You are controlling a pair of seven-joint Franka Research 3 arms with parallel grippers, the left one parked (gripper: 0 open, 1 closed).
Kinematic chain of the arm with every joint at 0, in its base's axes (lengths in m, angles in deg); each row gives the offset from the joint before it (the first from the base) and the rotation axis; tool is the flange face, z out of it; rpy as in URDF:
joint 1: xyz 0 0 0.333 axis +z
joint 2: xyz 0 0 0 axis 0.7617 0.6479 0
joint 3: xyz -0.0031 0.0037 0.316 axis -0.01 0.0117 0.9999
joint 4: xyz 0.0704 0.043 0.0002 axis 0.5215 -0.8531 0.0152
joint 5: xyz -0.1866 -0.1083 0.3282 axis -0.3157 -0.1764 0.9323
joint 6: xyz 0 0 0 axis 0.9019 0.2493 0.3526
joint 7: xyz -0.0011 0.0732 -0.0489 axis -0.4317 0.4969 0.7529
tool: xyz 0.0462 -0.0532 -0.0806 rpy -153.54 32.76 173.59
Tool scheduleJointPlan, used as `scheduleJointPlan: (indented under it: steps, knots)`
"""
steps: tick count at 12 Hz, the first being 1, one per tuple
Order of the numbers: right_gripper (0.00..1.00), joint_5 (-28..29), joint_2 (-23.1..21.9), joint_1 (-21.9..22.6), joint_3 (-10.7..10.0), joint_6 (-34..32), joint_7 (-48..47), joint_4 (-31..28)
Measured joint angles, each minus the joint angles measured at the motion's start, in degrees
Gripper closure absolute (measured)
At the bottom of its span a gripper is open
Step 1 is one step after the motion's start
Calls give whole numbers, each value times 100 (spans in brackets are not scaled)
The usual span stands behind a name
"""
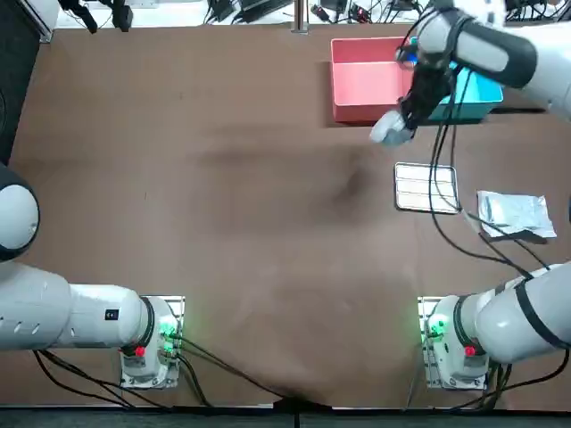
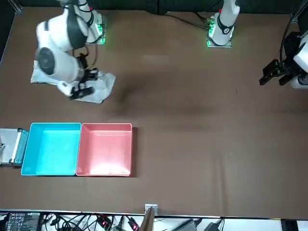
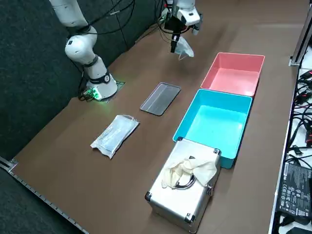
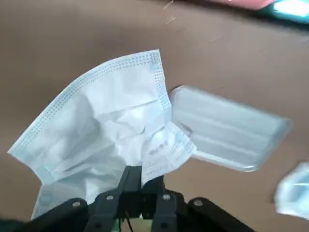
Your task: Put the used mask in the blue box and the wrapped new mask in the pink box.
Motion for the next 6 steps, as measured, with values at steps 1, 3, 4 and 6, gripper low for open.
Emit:
scheduleJointPlan:
  steps: [1,3,4,6]
  knots:
    - [99,-185,61,-255,-4,-34,123,229]
    - [99,-411,283,-755,-9,-32,307,706]
    - [99,-461,637,-1193,-11,-14,362,1265]
    - [99,-466,1089,-1490,-12,60,362,1802]
